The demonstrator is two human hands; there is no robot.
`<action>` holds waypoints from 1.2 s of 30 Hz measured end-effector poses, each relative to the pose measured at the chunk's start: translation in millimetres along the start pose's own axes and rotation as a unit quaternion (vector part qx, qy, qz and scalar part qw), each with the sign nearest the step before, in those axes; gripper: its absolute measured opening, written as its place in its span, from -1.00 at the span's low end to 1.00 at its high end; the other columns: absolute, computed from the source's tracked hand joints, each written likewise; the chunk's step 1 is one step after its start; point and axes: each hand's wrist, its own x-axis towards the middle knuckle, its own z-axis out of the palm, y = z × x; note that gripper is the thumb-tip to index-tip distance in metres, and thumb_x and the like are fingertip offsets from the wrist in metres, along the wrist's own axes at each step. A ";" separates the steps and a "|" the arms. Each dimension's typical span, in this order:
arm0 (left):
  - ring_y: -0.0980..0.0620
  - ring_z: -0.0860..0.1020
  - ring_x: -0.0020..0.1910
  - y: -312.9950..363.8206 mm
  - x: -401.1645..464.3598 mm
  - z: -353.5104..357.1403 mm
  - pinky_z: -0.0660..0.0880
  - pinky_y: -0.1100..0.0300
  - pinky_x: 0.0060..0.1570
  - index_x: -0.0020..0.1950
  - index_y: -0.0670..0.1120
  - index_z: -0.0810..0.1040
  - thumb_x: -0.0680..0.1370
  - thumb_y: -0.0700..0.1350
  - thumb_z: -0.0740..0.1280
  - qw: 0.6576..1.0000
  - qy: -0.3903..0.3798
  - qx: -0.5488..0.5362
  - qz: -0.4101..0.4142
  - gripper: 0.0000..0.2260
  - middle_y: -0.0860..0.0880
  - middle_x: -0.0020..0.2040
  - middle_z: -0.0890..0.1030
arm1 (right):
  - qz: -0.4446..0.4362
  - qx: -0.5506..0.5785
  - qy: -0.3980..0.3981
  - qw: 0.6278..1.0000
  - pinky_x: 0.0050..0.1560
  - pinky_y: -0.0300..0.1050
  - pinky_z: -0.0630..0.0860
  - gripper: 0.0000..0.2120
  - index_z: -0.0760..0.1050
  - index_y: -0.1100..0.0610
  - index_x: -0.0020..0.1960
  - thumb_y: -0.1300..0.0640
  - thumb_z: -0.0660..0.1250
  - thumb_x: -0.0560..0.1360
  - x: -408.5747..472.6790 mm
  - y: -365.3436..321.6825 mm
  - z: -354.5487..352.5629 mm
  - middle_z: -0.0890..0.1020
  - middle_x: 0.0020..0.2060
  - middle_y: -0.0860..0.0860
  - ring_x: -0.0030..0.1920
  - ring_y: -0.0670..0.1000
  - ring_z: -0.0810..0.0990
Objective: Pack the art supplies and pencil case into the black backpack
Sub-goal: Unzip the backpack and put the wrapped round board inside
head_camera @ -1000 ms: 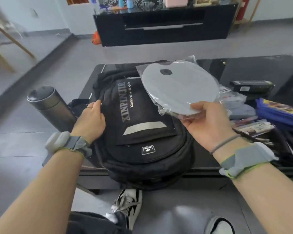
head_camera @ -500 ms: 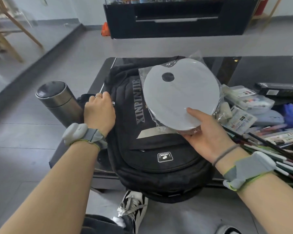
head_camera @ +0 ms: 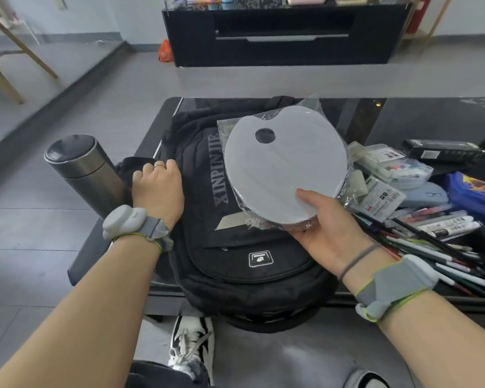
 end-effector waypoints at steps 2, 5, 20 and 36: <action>-0.30 0.58 -0.21 0.3 1.4 -1.3 0.48 -0.04 -0.22 -0.13 -0.22 0.48 0.44 -0.34 0.38 1.000 -0.003 0.000 0.000 -0.90 -0.27 -0.19 0.61 | -0.005 -0.003 0.007 1.000 0.07 0.02 0.60 -0.78 0.58 0.13 0.18 0.24 0.31 0.55 2.8 2.3 2.1 0.68 0.13 0.07 0.16 0.12 0.64; -0.32 0.57 -0.20 1.2 1.5 -5.1 0.48 -0.05 -0.25 -0.12 -0.24 0.49 0.48 -0.34 0.37 1.000 0.010 -0.006 -0.005 -0.93 -0.29 -0.17 0.60 | -0.022 -0.006 0.022 0.999 0.00 0.00 0.61 -0.73 0.57 0.14 0.23 0.24 0.33 0.54 5.5 3.9 4.6 0.68 0.13 0.08 0.16 0.13 0.64; -0.13 0.60 0.07 17.3 -71.4 -58.0 0.33 0.09 -0.17 0.00 -0.09 0.42 0.63 -0.18 0.10 0.965 -0.210 0.083 0.136 -0.88 -0.08 0.07 0.61 | -0.014 0.027 0.001 1.000 -0.19 -0.12 0.61 -0.82 0.56 0.05 0.12 0.25 0.29 0.57 -34.5 -2.2 8.5 0.69 0.09 0.03 -0.01 0.05 0.65; -0.06 0.47 -0.16 23.9 -118.2 -109.6 0.34 0.13 -0.16 -0.30 -0.05 0.38 0.63 0.01 0.18 0.908 -0.318 -0.221 0.159 -0.69 0.00 -0.29 0.48 | 0.003 0.063 -0.057 0.996 -0.07 -0.08 0.58 -0.81 0.56 0.07 0.17 0.21 0.32 0.57 -64.4 -8.3 9.0 0.69 0.04 0.05 -0.03 0.06 0.59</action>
